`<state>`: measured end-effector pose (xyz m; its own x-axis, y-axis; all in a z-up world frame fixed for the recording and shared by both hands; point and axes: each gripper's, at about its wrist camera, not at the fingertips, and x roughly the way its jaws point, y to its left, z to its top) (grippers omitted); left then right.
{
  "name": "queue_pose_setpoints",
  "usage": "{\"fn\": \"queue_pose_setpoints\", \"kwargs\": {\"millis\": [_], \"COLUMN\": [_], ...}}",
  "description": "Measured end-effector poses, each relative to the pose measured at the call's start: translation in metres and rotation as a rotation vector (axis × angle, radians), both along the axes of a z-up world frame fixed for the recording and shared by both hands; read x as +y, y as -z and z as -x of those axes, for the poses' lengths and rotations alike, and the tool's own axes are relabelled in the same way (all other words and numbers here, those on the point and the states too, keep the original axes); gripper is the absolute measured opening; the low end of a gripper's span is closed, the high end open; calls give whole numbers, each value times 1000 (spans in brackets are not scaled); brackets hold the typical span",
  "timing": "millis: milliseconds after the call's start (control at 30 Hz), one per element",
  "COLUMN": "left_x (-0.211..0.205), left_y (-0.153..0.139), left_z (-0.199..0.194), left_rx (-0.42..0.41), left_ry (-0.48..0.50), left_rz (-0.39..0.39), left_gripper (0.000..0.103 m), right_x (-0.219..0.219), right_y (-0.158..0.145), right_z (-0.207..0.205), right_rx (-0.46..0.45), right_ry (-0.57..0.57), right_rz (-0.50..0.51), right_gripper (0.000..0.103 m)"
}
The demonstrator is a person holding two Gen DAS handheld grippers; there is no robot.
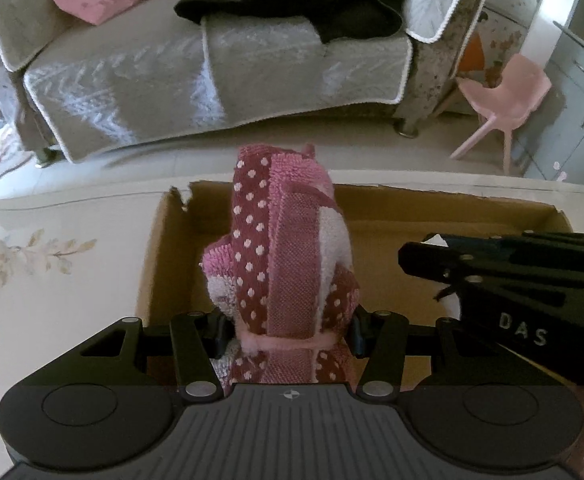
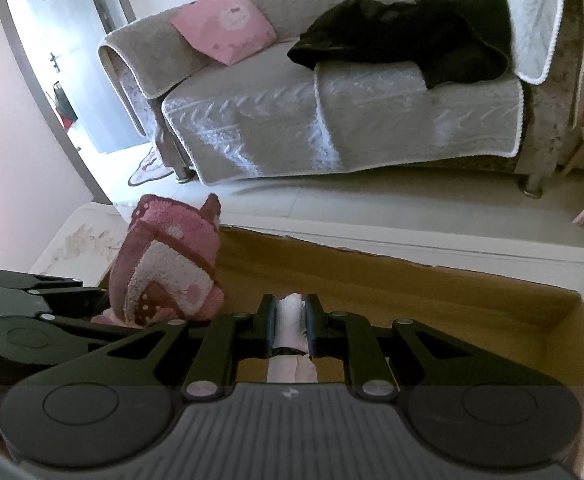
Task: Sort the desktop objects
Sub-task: 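Carry both rolls into the cardboard box and open both grippers, then grasp the black sock roll with the right gripper while the left grasps the green-banded white sock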
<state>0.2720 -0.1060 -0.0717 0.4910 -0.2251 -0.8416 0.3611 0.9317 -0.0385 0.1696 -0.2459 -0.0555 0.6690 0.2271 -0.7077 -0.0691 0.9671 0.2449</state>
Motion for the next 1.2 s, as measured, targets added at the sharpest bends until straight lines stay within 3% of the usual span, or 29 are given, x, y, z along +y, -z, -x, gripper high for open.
{"fn": "queue_pose_setpoints", "kwargs": {"millis": [367, 600, 700, 833, 1000, 1133, 1200], "left_x": [3, 5, 7, 13, 34, 60, 71], "left_y": [5, -2, -8, -20, -43, -59, -59], "left_z": [-1, 3, 6, 16, 51, 103, 128], "left_rx": [14, -9, -18, -34, -81, -131, -127], "left_ry": [-17, -2, 3, 7, 12, 24, 26], "left_rz": [-6, 5, 15, 41, 77, 116, 134], "left_gripper": [70, 87, 90, 98, 103, 103, 103], "right_x": [0, -5, -10, -16, -26, -45, -52], "right_y": [7, 3, 2, -4, -26, -48, -55], "right_z": [-12, -11, -8, -3, 35, 107, 146], "right_rx": [28, 20, 16, 6, -47, -137, -166], "right_ry": [34, 42, 50, 57, 38, 27, 19], "right_rz": [10, -5, -16, -38, -20, -5, 14], "right_gripper": [18, 20, 26, 46, 48, 64, 65]}}
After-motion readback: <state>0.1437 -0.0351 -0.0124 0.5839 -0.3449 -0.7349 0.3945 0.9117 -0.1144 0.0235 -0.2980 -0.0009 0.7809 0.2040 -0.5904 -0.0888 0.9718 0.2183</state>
